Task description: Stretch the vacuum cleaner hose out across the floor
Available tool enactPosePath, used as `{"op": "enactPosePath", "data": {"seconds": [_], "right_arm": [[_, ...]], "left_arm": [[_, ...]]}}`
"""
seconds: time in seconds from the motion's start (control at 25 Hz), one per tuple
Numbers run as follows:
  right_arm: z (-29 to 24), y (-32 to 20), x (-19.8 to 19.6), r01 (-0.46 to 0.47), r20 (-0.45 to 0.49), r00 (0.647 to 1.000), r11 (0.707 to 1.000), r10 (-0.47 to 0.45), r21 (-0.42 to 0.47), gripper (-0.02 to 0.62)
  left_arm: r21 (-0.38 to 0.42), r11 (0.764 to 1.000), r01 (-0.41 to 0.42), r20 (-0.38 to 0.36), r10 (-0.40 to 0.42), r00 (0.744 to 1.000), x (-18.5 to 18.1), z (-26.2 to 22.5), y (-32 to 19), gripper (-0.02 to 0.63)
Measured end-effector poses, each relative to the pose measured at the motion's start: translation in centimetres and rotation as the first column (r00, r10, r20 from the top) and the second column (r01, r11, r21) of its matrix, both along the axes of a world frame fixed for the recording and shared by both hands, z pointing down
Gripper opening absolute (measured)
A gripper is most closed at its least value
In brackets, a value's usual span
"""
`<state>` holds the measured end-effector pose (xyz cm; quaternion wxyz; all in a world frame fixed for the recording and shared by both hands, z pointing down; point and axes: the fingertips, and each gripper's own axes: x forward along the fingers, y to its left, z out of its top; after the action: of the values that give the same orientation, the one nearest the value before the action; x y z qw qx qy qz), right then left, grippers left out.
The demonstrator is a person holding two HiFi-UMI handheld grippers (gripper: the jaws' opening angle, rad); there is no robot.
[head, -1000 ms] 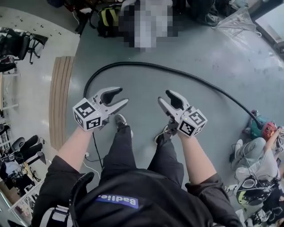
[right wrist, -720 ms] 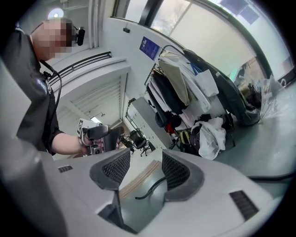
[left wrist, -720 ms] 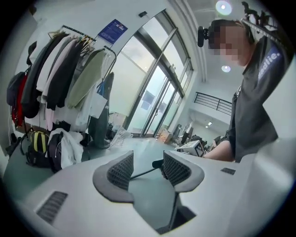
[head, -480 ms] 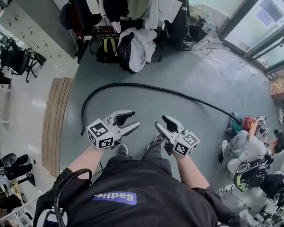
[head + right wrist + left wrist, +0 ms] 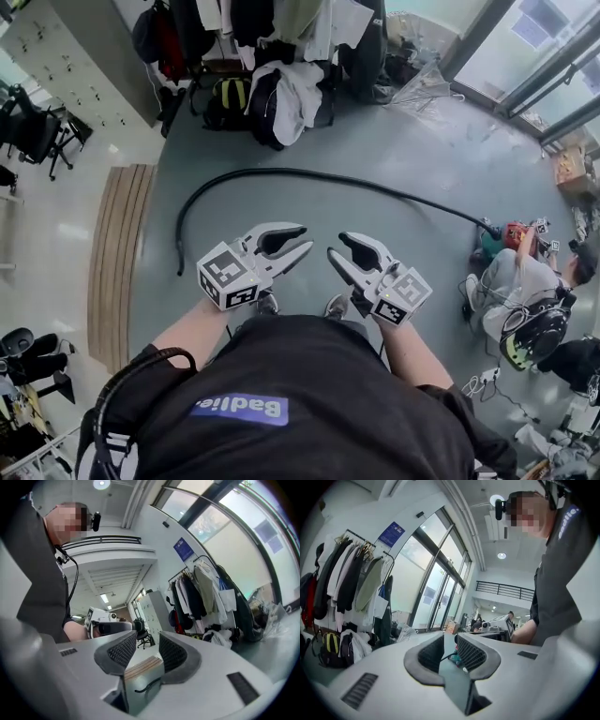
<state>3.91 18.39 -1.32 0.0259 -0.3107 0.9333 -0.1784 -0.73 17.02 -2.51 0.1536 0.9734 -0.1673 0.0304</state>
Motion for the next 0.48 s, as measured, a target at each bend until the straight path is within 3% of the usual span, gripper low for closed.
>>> {"op": "enactPosePath", "data": {"seconds": [0.12, 0.16, 0.48], "right_arm": [[-2.8, 1.1, 0.9, 0.043, -0.039, 0.998, 0.994, -0.039, 0.096, 0.039], [-3.8, 1.2, 1.4, 0.054, -0.048, 0.998, 0.991, -0.048, 0.121, 0.006], [-5.8, 3.6, 3.8, 0.111, -0.069, 0.993, 0.973, -0.099, 0.202, 0.005]], "left_arm": [[0.037, 0.999, 0.025, -0.035, -0.023, 0.999, 1.4, -2.4, 1.8, 0.008], [0.046, 0.999, 0.027, -0.045, -0.025, 0.999, 2.1, -3.1, 2.4, 0.008], [0.126, 0.992, 0.017, -0.047, -0.011, 0.999, 6.8, -4.9, 4.3, 0.006]]}}
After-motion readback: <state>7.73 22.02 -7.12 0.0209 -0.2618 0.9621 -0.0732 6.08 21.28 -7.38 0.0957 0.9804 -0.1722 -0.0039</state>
